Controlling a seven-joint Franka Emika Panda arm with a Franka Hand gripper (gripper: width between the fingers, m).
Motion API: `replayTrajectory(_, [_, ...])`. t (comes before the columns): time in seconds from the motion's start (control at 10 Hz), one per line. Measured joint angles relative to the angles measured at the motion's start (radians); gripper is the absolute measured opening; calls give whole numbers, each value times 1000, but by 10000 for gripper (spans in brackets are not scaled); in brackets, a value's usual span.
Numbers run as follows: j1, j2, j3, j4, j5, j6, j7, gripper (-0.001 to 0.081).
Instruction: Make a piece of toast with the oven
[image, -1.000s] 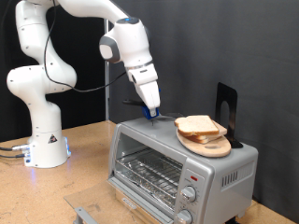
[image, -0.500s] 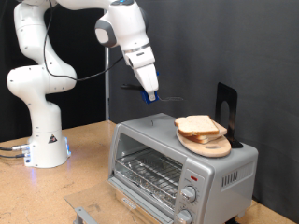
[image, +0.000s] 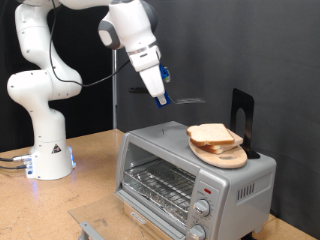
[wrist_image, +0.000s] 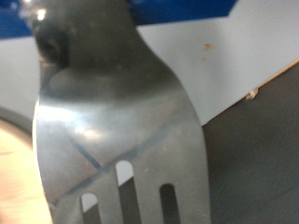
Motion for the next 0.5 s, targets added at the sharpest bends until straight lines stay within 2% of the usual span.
replayTrajectory(0.3, [-53,-48,-76,-19,17,0,13,483])
replayTrajectory(0.5, [-111,-69,-116,-24,-10,-59,33,483])
